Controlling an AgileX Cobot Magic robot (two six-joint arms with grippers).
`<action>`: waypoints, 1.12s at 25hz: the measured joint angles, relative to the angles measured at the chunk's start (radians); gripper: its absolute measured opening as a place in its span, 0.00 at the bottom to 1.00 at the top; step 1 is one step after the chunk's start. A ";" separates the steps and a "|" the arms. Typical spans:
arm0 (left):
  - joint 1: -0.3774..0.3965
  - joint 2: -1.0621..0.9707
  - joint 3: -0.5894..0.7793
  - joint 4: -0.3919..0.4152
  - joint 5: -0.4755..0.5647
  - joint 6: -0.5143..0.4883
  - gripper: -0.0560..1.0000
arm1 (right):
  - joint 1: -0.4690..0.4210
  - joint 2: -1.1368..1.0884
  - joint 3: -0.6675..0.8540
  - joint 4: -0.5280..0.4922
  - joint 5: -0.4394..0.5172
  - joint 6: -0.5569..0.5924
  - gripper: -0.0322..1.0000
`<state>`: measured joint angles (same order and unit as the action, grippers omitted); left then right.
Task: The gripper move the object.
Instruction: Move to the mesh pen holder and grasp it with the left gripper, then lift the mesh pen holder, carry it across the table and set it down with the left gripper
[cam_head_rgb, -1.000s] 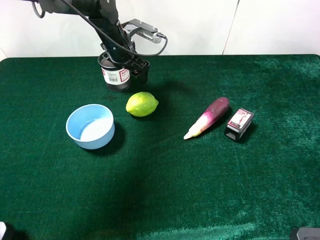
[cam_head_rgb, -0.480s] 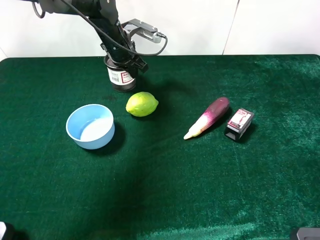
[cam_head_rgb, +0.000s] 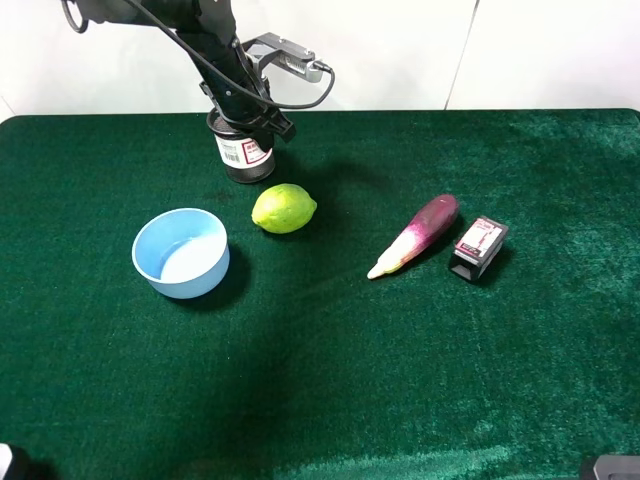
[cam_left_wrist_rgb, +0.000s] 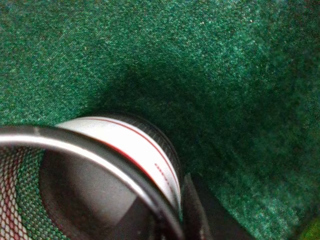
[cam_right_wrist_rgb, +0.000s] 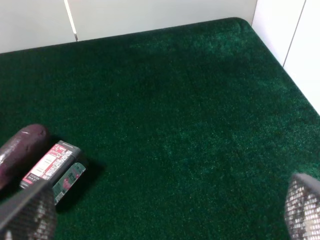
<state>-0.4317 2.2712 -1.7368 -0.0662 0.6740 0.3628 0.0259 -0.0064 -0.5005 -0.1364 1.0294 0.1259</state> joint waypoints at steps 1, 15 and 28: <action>0.000 -0.001 0.000 0.004 0.000 0.000 0.15 | 0.000 0.000 0.000 0.000 0.000 0.000 0.70; 0.000 -0.051 -0.164 0.016 0.349 -0.034 0.14 | 0.000 0.000 0.000 0.000 0.000 0.000 0.70; -0.003 -0.172 -0.218 0.113 0.485 -0.111 0.14 | 0.000 0.000 0.000 0.000 0.000 0.000 0.70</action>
<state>-0.4346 2.0994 -1.9551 0.0468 1.1593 0.2522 0.0259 -0.0064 -0.5005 -0.1364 1.0294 0.1259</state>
